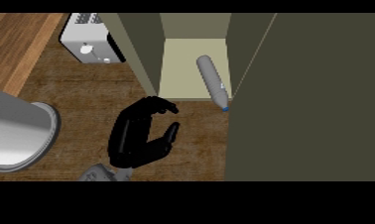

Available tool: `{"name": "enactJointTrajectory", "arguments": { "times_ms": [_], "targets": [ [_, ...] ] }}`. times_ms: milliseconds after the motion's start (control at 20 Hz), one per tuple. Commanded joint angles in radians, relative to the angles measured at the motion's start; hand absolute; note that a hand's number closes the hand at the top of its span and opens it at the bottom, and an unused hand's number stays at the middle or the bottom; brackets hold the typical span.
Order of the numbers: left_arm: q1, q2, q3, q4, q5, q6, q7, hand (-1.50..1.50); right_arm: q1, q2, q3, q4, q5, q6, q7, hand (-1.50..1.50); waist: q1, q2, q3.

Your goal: Pick up the bottled water, place it into the cabinet and close the cabinet

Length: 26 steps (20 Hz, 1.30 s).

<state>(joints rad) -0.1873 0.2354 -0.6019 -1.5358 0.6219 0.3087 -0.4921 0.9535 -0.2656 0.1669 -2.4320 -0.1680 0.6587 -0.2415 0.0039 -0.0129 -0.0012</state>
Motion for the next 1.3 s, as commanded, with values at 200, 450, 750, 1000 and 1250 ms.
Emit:
{"name": "enactJointTrajectory", "arguments": {
  "times_ms": [200,450,750,1000,1250],
  "targets": [
    [0.21,0.187,0.11,-0.168,0.06,-0.08,-0.039,-1.5,0.021,-0.046,0.085,-0.239,0.187,0.054,0.002,1.5,-0.001,0.0,-0.002],
    [0.303,0.224,0.166,-0.252,0.136,-0.13,-0.043,-1.5,0.065,-0.107,0.248,-0.289,0.247,0.113,0.056,1.5,0.002,-0.001,-0.004],
    [0.408,0.283,0.218,-0.324,0.198,-0.167,-0.03,-1.5,-0.029,-0.122,0.403,-0.302,0.316,0.12,0.134,1.5,0.02,-0.008,-0.009],
    [0.464,0.337,0.269,-0.327,0.24,-0.229,-0.03,-1.5,-0.112,-0.122,0.486,-0.246,0.339,0.102,0.174,1.5,0.03,-0.01,-0.013],
    [0.51,0.388,0.331,-0.355,0.269,-0.294,-0.054,-1.5,-0.078,-0.076,0.599,-0.193,0.254,0.02,0.196,1.5,0.056,0.001,-0.015]
  ]
}}
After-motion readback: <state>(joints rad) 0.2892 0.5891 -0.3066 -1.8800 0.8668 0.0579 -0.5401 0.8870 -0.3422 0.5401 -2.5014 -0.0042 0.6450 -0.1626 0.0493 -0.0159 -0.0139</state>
